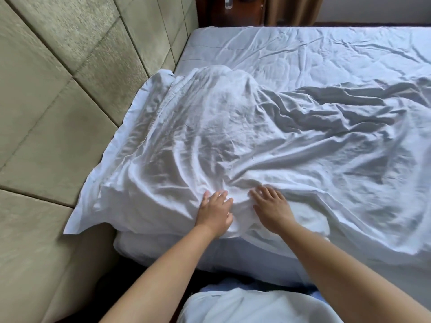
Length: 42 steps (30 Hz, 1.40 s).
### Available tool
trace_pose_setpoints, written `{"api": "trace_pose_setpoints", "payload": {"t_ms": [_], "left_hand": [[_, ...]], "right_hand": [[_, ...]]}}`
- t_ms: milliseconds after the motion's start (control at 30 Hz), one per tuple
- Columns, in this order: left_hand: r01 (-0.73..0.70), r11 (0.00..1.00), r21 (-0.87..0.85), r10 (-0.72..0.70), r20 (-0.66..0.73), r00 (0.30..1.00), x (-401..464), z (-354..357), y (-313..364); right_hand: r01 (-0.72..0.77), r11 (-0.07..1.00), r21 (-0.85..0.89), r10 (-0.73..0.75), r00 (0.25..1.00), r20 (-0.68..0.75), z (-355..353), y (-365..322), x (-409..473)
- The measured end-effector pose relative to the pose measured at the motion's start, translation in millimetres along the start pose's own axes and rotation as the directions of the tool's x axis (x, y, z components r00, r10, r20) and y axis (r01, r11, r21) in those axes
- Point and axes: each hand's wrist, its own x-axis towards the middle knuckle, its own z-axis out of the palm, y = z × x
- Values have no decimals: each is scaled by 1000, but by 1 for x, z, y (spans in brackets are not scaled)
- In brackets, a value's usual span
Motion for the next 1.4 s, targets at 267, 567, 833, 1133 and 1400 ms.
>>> {"api": "trace_pose_setpoints", "payload": {"t_ms": [267,567,833,1133,1400], "left_hand": [[-57,997,43,59,-41,997,19,25,83],[223,974,43,-216,-128,968,41,21,130],[-10,990,143,44,-240,970,-28,51,115],[199,956,216,-230,125,965,-67,99,166],[-71,972,225,10,264,965,-30,116,259]], "right_hand": [[-346,905,246,378,921,-97,22,82,-41],[-484,807,338,430,874,226,48,159,-54],[-60,959,277,14,987,162,49,150,-153],[194,947,257,-225,970,95,98,169,-193],[-485,779,398,229,810,539,136,234,-221]]}}
